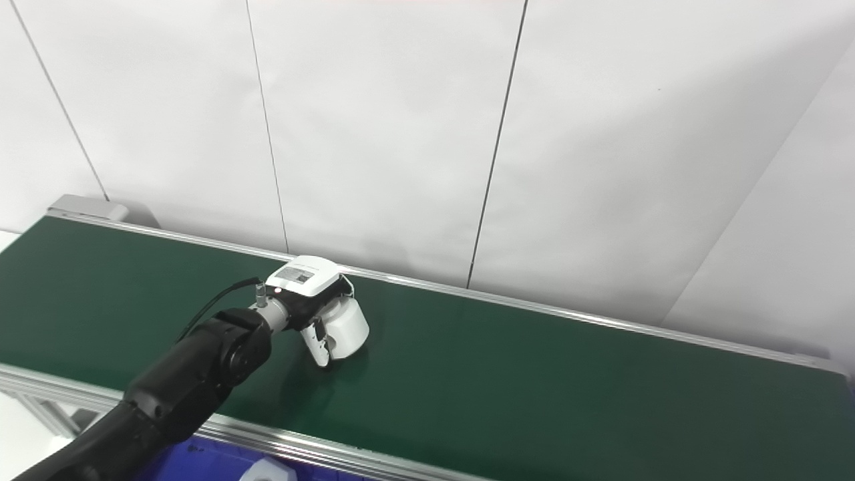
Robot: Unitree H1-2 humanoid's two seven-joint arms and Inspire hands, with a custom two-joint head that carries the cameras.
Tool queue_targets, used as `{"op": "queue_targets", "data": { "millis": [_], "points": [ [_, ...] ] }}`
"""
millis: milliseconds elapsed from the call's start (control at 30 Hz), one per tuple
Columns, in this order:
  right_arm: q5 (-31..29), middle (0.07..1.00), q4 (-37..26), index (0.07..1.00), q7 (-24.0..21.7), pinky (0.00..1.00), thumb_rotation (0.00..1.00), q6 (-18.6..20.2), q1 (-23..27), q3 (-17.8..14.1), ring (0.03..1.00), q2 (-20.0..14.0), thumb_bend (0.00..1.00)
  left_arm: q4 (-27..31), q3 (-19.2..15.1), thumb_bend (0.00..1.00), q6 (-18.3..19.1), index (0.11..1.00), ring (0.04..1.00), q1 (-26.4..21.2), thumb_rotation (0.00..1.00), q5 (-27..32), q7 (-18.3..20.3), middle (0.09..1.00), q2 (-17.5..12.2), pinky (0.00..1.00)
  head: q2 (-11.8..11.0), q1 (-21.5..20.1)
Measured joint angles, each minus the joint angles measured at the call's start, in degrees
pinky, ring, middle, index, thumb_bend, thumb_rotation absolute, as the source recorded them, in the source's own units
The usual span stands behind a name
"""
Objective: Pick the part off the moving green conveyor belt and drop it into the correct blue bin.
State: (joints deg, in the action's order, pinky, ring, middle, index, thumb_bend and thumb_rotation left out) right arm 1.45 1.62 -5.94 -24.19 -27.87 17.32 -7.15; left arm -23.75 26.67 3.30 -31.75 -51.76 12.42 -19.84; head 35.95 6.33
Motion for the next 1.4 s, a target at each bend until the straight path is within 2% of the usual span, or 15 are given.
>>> {"op": "queue_targets", "data": {
  "millis": [100,167,233,267,333,433,467,500,567,733,833,1100,1167,1267,1400],
  "points": [
    [0.0,1.0,-0.1,1.0,0.0,0.99,0.97,0.0,-0.2,0.0,0.984,0.0,0.93,2.8,-0.4,0.52,-0.1,0.512,0.336,0.9,0.0,1.0,0.4,0.416,-0.5,0.26,0.5,-0.1],
    [0.0,0.997,-0.2,1.0,0.0,0.99,0.97,0.0,-0.5,0.0,0.982,0.0,0.93,5.7,-0.9,0.52,-0.1,0.509,0.348,1.7,0.0,1.7,0.8,0.415,-0.9,0.27,1.9,0.2],
    [0.0,0.995,-0.8,1.0,0.0,0.99,0.97,0.0,-0.8,0.0,0.982,0.1,0.94,13.1,-2.3,0.52,0.5,0.508,0.369,3.6,0.0,2.6,3.2,0.423,-2.1,0.29,2.7,0.5],
    [0.0,0.996,-1.4,1.0,0.0,0.99,0.98,0.0,-1.2,-0.1,0.981,0.1,0.94,17.2,-2.9,0.52,0.8,0.508,0.348,4.1,0.0,2.8,4.0,0.413,-2.5,0.27,4.3,1.4],
    [0.0,0.999,-2.4,1.0,0.0,0.99,0.98,0.0,-1.3,-0.1,0.981,0.0,0.94,24.8,-4.3,0.52,1.5,0.507,0.32,5.3,0.0,3.3,5.9,0.404,-3.3,0.24,5.0,1.9],
    [0.0,1.0,-4.0,1.0,-0.1,0.99,1.0,0.0,-1.2,-0.2,0.98,-0.1,0.91,34.5,-6.2,0.52,2.4,0.503,0.365,6.7,0.0,3.8,9.1,0.434,-4.3,0.29,8.2,4.4],
    [0.0,1.0,-4.6,1.0,-0.2,0.99,1.0,0.0,-1.3,-0.3,0.979,-0.1,0.91,37.5,-6.8,0.52,2.9,0.498,0.377,7.6,0.0,3.8,9.8,0.447,-4.5,0.3,8.4,4.7],
    [-0.1,1.0,-5.0,1.0,-0.2,0.99,1.0,0.0,-1.3,-0.4,0.973,-0.1,0.91,40.3,-7.1,0.52,3.2,0.49,0.39,8.7,0.0,3.8,10.7,0.472,-4.6,0.31,10.0,6.1],
    [-0.5,1.0,-6.0,1.0,-0.6,0.98,1.0,0.0,-1.3,-0.7,0.967,-0.5,0.9,44.3,-7.6,0.52,3.6,0.495,0.378,12.0,0.0,3.9,12.1,0.467,-4.7,0.3,10.0,6.2],
    [-3.2,0.991,-9.5,1.0,-2.4,0.96,0.97,0.2,-1.4,-2.1,0.95,-2.7,0.89,52.7,-9.4,0.52,5.5,0.511,0.344,21.9,0.0,3.6,16.4,0.433,-4.7,0.27,16.7,10.6],
    [-4.2,0.988,-12.6,1.0,-3.0,0.95,0.96,2.4,-0.7,-3.0,0.941,-4.1,0.9,57.2,-10.6,0.52,6.3,0.512,0.297,26.5,0.0,2.2,18.6,0.401,-4.7,0.23,18.3,12.0],
    [-6.0,0.985,-16.0,1.0,-3.9,0.92,0.94,7.0,-0.2,-4.2,0.922,-5.0,0.91,59.8,-10.7,0.52,6.6,0.5,0.42,38.8,0.0,-0.2,22.6,0.466,-3.5,0.34,19.4,13.6],
    [-6.3,0.982,-16.0,1.0,-4.2,0.92,0.93,7.3,-0.1,-4.2,0.924,-5.0,0.91,59.6,-10.6,0.52,6.3,0.5,0.407,41.3,0.0,-0.7,22.4,0.458,-3.1,0.32,19.1,13.4],
    [-6.6,0.981,-16.0,1.0,-4.6,0.92,0.93,7.9,0.3,-4.3,0.922,-4.9,0.91,58.1,-10.7,0.52,5.7,0.514,0.371,44.3,0.0,-2.6,19.9,0.43,-2.0,0.29,18.6,13.1],
    [-6.7,0.983,-16.0,1.0,-4.8,0.92,0.93,7.9,0.3,-4.3,0.925,-4.8,0.91,50.6,-9.7,0.52,1.6,0.514,0.397,46.1,0.0,-4.4,11.9,0.439,-0.1,0.31,18.2,13.2]
  ]
}}
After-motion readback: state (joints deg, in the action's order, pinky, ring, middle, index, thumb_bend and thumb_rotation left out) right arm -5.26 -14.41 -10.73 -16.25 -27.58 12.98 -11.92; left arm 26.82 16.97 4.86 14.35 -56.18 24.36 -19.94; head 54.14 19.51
